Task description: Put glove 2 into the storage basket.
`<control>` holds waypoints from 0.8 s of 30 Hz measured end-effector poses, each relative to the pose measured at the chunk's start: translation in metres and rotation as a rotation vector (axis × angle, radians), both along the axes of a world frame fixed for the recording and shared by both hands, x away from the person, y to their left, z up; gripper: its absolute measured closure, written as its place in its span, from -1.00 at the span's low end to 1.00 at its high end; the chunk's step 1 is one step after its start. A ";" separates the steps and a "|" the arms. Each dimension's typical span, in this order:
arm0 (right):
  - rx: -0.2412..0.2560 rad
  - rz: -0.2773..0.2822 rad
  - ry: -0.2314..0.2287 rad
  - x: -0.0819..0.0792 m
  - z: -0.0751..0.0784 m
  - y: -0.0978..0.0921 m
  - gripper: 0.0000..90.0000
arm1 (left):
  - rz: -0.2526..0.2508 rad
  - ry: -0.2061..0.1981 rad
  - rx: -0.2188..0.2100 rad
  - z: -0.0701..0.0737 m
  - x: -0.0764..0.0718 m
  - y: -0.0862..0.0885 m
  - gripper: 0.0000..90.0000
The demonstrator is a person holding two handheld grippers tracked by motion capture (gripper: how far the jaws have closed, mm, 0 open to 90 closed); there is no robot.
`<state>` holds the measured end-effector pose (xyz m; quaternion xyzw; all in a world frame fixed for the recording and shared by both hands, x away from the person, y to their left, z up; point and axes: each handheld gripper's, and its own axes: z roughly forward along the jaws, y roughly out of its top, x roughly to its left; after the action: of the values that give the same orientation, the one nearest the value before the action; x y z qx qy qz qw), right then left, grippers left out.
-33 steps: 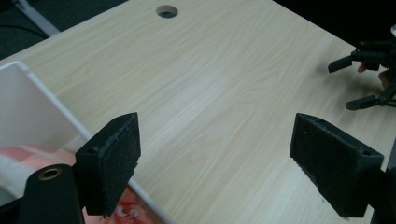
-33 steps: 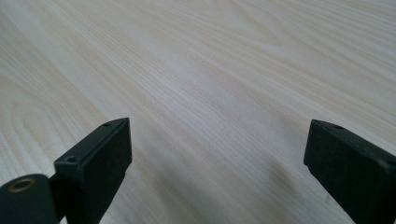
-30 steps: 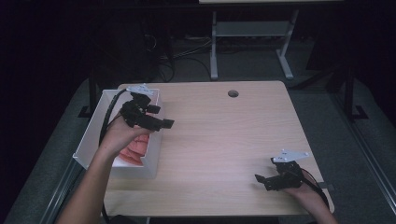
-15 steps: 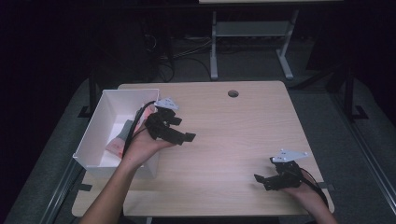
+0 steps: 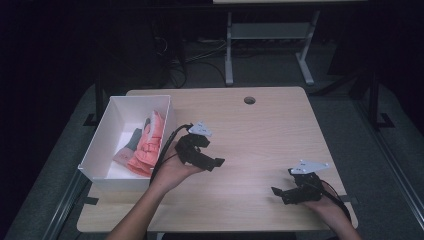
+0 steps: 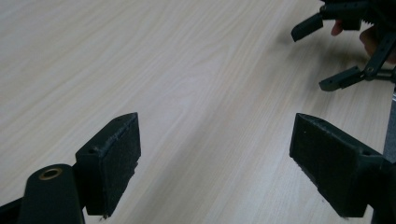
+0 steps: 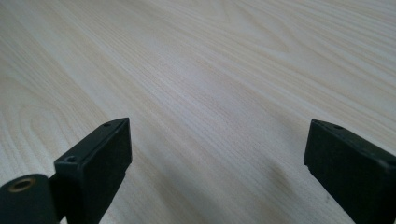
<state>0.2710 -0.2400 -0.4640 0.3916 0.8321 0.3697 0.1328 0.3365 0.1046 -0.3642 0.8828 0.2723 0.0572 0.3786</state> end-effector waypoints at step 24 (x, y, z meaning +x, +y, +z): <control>-0.005 0.021 0.003 0.001 -0.001 0.004 -0.84 | -0.080 -0.007 0.115 -0.077 -0.021 -0.017 -0.67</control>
<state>0.2716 -0.2364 -0.4649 0.3829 0.8374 0.3684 0.1286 0.3159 0.0880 -0.4410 0.9130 0.2320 0.0606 0.3302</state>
